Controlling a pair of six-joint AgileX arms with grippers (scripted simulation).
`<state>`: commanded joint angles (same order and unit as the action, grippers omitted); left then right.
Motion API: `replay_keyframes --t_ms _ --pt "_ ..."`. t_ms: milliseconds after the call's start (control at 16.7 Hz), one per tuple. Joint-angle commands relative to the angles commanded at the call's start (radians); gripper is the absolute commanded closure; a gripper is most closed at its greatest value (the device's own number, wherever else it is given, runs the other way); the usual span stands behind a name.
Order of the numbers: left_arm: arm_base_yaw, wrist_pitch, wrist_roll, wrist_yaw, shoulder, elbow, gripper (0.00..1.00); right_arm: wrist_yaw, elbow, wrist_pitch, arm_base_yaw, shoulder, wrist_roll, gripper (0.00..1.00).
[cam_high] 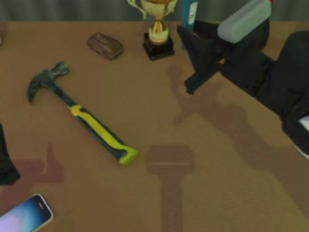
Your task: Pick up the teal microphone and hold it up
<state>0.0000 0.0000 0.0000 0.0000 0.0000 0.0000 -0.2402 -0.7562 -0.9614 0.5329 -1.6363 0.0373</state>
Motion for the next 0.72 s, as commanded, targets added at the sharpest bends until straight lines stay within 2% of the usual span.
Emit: replay_keyframes --t_ms 120,240,720 --pt "0.0 0.0 0.0 0.0 0.0 0.0 0.0 0.055 0.025 -0.043 0.058 0.013 0.007 1.0" --pt "0.0 0.0 0.0 0.0 0.0 0.0 0.0 0.087 0.039 -0.069 0.091 0.022 0.011 1.0" --pt "0.0 0.0 0.0 0.0 0.0 0.0 0.0 0.09 0.04 -0.072 0.094 0.023 0.011 1.0"
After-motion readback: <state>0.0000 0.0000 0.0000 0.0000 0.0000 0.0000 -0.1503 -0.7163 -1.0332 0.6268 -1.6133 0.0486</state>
